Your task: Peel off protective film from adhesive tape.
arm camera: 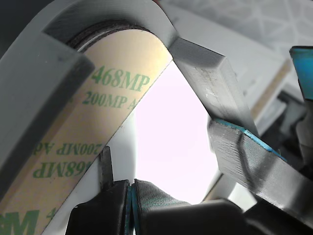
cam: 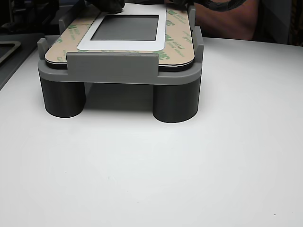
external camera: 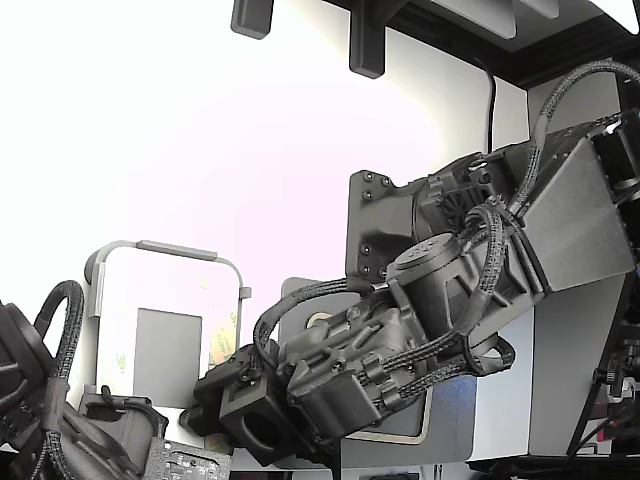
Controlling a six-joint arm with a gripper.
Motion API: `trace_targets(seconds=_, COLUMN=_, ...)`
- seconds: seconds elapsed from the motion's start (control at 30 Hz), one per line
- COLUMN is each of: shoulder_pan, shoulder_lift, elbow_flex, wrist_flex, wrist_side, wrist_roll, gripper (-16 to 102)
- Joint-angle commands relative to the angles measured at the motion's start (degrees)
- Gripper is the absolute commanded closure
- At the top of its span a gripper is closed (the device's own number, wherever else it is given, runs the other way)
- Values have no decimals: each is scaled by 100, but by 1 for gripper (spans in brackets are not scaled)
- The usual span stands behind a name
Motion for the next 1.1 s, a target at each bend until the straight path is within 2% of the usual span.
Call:
trace_targets(seconds=0.0, shoulder_pan=-9, shoulder_lift=149, elbow_flex=-114, wrist_flex=0, wrist_side=9, wrist_roll=18, gripper=95)
trace_targets(seconds=1.07, shoulder_pan=53, shoulder_lift=193, elbow_flex=-105, wrist_flex=-9, wrist_side=-9, wrist_roll=167, gripper=95)
